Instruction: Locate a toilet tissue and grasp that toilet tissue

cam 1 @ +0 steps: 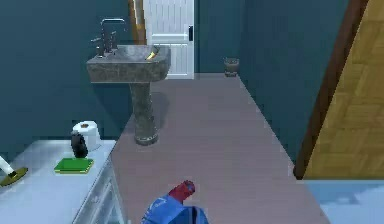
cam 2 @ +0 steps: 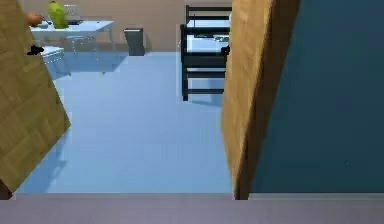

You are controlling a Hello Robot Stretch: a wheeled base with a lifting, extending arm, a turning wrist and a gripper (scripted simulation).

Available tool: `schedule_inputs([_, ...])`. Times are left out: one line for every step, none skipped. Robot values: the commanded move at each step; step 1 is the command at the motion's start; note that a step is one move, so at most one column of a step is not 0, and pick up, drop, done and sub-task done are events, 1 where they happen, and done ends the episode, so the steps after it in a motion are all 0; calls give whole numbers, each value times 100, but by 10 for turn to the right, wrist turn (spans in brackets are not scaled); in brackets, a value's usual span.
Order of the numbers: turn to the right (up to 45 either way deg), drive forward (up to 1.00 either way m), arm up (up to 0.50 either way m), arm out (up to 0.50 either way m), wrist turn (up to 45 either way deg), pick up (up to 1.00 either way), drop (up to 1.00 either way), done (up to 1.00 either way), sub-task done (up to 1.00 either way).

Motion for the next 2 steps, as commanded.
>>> schedule_inputs([0,15,0,0,0,0,0,0,0])
schedule_inputs([-450,0,0,0,0,0,0,0,0])
